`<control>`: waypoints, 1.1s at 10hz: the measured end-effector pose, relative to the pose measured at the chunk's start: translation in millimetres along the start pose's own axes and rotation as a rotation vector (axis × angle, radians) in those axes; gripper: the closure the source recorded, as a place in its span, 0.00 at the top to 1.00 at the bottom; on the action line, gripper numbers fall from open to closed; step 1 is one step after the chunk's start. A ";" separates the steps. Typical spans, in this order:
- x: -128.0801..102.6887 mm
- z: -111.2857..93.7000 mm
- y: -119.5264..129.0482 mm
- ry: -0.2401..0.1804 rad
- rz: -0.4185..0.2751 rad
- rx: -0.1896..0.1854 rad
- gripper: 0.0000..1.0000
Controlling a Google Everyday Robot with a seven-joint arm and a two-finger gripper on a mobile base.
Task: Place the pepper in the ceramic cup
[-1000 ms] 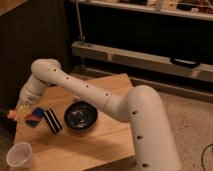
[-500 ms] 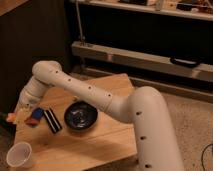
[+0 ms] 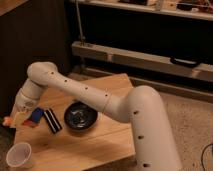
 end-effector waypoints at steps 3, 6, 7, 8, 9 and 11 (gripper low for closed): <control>-3.0 2.6 0.3 -0.016 -0.014 -0.009 0.00; -35.6 29.2 8.6 -0.098 -0.105 -0.070 0.00; -47.1 38.4 13.4 -0.120 -0.121 -0.091 0.00; -56.2 45.4 16.6 -0.132 -0.132 -0.110 0.00; -62.4 50.4 20.0 -0.132 -0.140 -0.127 0.00; -77.3 55.2 36.4 -0.120 -0.153 -0.143 0.00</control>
